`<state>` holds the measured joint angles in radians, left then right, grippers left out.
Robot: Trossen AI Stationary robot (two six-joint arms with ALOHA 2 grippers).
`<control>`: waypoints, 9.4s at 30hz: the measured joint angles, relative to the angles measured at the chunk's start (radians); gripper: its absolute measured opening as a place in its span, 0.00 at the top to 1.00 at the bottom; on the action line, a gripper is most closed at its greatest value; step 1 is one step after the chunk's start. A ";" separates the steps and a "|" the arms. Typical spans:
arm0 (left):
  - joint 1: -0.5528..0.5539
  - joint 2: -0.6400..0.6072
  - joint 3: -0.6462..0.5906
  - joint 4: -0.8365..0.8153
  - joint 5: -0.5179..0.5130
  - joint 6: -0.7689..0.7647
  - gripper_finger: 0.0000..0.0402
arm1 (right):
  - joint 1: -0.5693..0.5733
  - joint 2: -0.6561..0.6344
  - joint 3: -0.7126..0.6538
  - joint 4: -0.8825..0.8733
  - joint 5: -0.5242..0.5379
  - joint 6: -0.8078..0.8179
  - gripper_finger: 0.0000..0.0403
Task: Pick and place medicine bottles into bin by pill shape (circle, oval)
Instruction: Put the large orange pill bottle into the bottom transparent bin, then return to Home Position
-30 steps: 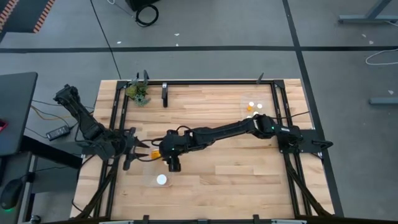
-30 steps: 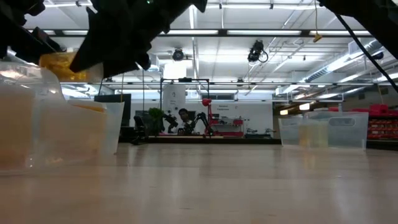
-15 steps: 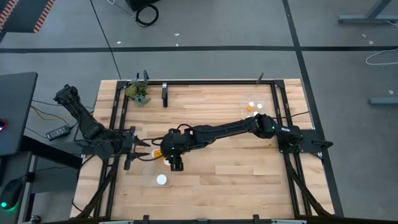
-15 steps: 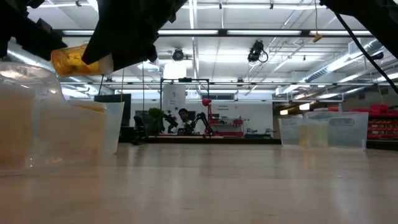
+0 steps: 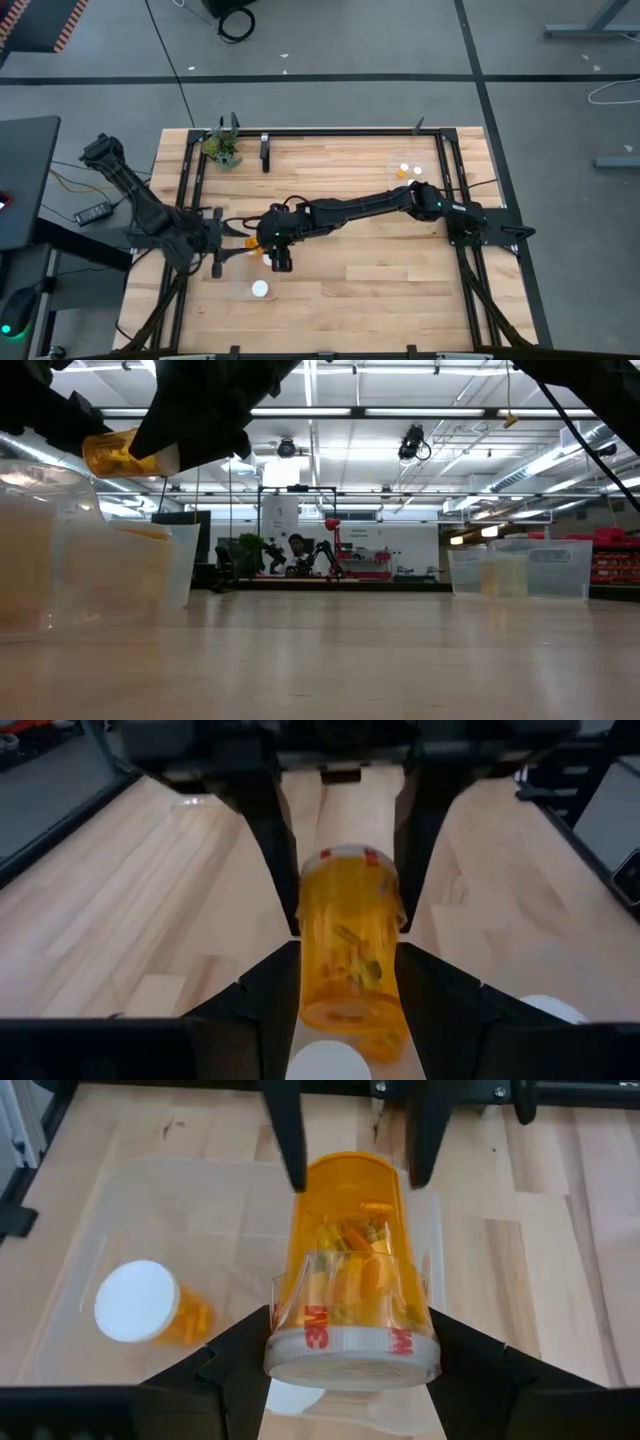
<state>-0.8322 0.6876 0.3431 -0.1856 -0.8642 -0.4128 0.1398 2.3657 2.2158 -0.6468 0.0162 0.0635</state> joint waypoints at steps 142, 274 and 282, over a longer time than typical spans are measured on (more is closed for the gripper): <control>-0.036 -0.167 0.116 -0.255 0.042 0.005 0.57 | 0.022 0.144 0.038 0.086 -0.163 -0.031 0.42; 0.842 -0.282 -0.336 0.584 1.034 0.290 0.91 | -0.472 -2.088 -2.199 0.862 -0.019 0.179 0.65; 0.842 -0.282 -0.336 0.584 1.034 0.267 0.93 | -0.472 -2.084 -2.194 0.855 -0.011 0.135 0.66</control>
<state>0.0093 0.4053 0.0074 0.3981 0.1696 -0.1455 -0.3317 0.2813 0.0219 0.2085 0.0055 0.1985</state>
